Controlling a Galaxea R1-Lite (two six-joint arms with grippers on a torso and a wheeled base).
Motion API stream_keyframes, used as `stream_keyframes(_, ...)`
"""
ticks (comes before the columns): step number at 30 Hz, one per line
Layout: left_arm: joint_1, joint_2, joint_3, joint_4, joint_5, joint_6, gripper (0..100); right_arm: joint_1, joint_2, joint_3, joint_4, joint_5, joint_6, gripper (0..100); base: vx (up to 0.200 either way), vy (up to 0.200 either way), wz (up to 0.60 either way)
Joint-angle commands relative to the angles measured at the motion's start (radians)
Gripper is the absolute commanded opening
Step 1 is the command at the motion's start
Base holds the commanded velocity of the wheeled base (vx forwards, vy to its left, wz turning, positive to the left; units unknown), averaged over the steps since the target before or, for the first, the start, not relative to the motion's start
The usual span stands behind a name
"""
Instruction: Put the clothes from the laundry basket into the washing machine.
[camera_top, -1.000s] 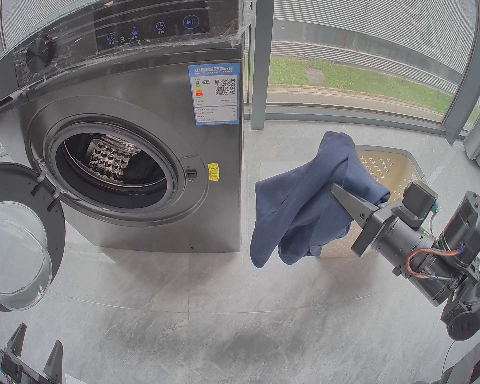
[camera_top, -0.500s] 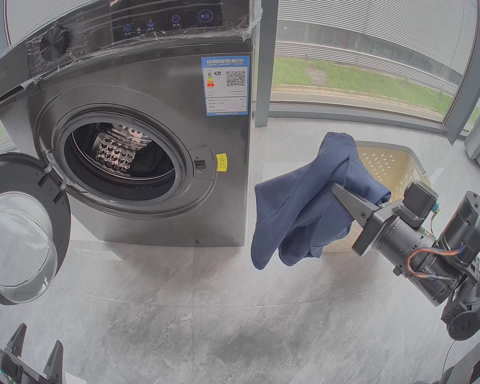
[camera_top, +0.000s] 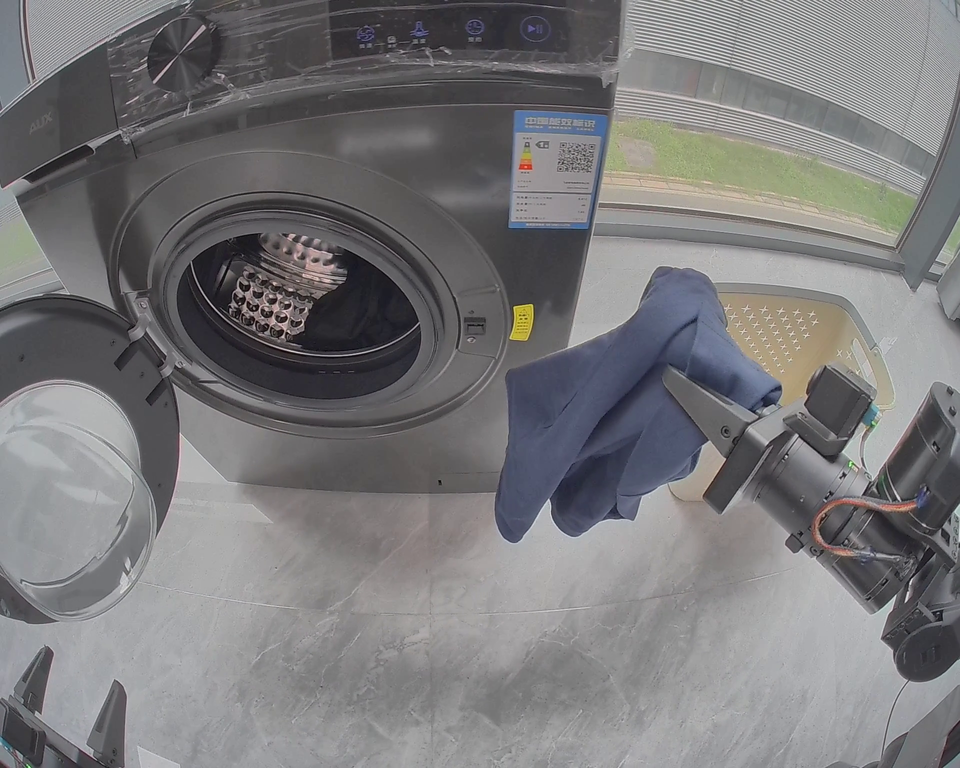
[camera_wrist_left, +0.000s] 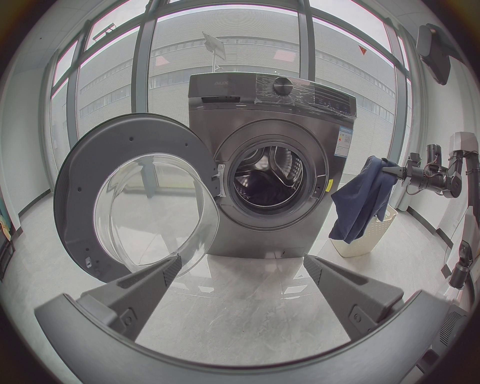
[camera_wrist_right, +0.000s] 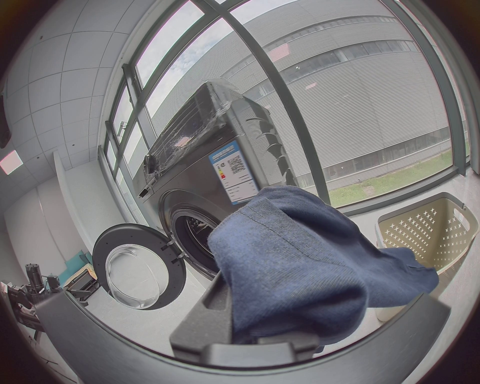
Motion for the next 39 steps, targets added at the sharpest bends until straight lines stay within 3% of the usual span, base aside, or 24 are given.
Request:
stream_keyframes(1, 0.0, -0.015, 0.016, 0.0, 0.0, -0.001, 100, 0.0, 0.0, 0.0, -0.001, 0.0, 0.0, 0, 0.0, 0.0, 0.0)
stream_keyframes(16, 0.0, -0.015, 0.016, 0.0, 0.0, 0.001, 100, 0.0, 0.001, 0.003, -0.001, 0.0, 0.0, 0, 0.0, 0.2, 0.0)
stream_keyframes(25, 0.0, -0.017, 0.016, 0.0, 0.0, 0.001, 100, 0.0, 0.001, 0.005, -0.001, -0.002, 0.002, 0, 0.0, 0.0, 0.0)
stream_keyframes(34, 0.0, -0.015, 0.016, 0.0, 0.0, 0.001, 100, -0.006, 0.001, 0.009, -0.001, 0.003, 0.002, 0, -0.2, 0.0, 0.0)
stream_keyframes(39, 0.0, -0.017, 0.016, 0.0, 0.0, 0.001, 100, -0.007, 0.001, 0.009, -0.001, 0.001, 0.002, 0, 0.0, 0.0, 0.0)
